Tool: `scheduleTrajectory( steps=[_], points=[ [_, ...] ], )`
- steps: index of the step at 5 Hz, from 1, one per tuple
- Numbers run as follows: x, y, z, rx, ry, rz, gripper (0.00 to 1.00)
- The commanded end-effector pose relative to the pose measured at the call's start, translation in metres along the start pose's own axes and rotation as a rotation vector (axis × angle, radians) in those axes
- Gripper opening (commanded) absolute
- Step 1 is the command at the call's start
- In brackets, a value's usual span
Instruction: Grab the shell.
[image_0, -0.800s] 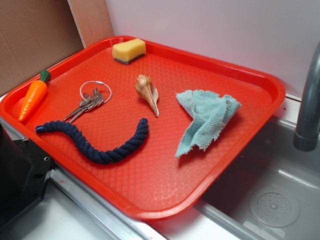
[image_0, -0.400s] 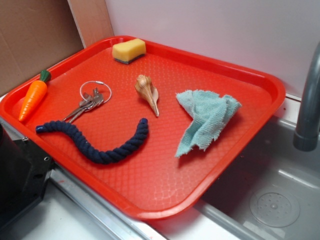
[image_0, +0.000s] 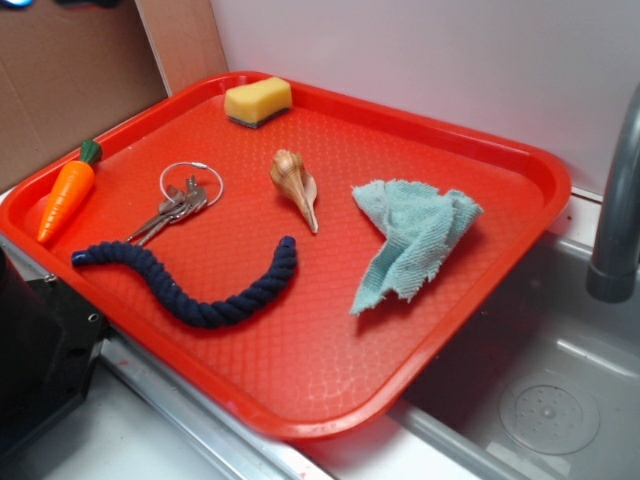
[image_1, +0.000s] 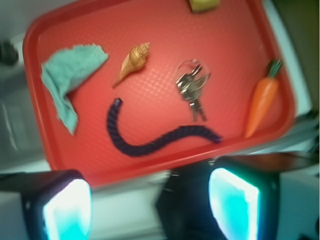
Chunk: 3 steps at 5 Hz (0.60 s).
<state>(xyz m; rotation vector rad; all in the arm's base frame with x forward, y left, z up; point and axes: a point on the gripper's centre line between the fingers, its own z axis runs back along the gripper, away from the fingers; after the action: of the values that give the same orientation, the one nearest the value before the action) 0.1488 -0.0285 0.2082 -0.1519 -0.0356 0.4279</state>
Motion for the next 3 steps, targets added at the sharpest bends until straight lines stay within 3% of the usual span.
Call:
scheduleTrajectory(
  steps=[1,2,3],
  points=[
    [0.043,-0.021,-0.046,-0.096,-0.106,0.363,1.0],
    [0.068,-0.031,-0.08,-0.103,-0.184,0.484,1.0],
    [0.09,-0.035,-0.109,-0.088,-0.213,0.539,1.0]
  ],
)
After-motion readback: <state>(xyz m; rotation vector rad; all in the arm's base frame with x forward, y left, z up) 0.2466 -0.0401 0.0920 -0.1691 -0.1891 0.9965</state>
